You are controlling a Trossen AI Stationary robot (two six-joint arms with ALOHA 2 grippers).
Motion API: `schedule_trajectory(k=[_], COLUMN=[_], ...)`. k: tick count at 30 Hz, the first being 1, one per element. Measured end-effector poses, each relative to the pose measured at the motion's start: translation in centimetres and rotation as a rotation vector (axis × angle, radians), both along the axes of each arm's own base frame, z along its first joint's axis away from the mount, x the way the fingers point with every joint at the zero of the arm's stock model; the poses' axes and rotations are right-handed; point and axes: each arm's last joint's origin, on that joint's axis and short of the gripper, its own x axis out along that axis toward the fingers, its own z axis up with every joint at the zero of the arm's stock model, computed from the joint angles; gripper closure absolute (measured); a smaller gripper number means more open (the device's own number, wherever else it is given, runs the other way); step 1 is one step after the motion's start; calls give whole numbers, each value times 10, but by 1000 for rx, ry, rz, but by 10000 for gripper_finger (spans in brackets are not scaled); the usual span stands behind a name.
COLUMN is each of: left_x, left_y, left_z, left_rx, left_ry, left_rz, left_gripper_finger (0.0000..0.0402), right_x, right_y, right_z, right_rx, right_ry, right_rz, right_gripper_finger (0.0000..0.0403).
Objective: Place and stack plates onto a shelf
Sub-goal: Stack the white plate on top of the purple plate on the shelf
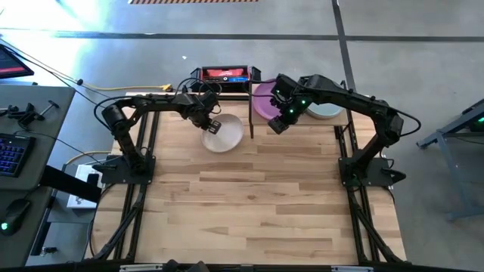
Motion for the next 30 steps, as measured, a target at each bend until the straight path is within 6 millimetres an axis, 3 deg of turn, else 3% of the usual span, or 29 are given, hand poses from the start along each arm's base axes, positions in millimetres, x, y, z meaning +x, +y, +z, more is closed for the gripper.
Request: schedule_trajectory(k=[11,23,30], left_x=[-2,-17,-32], left_y=[-3,-14,-28], left_z=[11,50,84], left_rx=[2,59,106], left_ry=[-34,-72,-117], left_rz=[-69,-101,-113], left_gripper_finger=[395,401,401], right_x=[0,3,9], right_y=[0,-1,-4], right_z=[0,1,4], right_rx=[-7,-20,-53], right_ry=[-2,-30,-100], right_rz=[13,13,13], right_gripper_finger=[311,311,311])
